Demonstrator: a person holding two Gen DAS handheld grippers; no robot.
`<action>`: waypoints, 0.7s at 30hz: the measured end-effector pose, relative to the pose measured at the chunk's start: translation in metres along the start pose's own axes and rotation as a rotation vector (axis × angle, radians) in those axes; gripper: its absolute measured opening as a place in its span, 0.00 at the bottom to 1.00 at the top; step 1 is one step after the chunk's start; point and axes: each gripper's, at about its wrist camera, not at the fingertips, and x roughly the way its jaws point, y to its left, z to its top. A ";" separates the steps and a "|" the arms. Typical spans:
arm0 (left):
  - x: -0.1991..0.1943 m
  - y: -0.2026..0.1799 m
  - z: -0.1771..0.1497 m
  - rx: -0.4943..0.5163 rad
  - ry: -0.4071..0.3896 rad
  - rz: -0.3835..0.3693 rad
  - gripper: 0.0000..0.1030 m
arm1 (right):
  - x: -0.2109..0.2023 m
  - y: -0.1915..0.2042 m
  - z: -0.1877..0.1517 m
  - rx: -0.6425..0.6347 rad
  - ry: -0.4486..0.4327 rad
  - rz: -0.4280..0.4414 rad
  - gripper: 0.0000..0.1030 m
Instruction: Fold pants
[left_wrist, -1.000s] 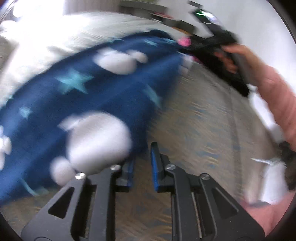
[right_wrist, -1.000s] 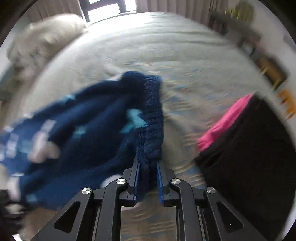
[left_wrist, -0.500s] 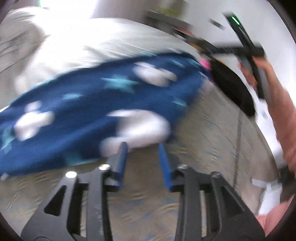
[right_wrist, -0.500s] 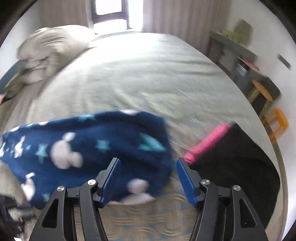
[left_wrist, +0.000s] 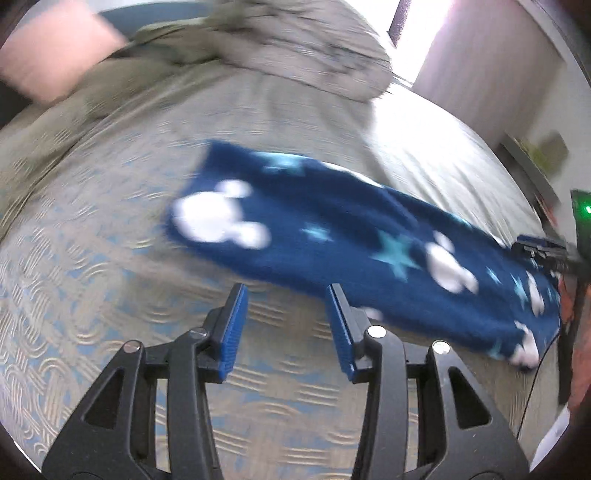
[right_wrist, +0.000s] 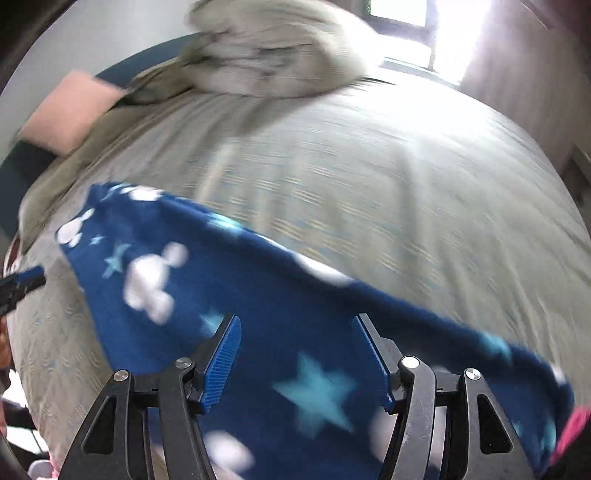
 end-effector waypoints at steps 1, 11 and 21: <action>0.003 0.015 0.001 -0.035 -0.003 0.000 0.44 | 0.009 0.017 0.013 -0.026 0.003 0.023 0.62; 0.048 0.053 0.016 -0.113 0.017 -0.053 0.44 | 0.096 0.123 0.095 -0.182 0.045 0.071 0.62; 0.068 0.068 0.034 -0.195 -0.008 -0.102 0.43 | 0.135 0.139 0.103 -0.223 0.158 0.108 0.63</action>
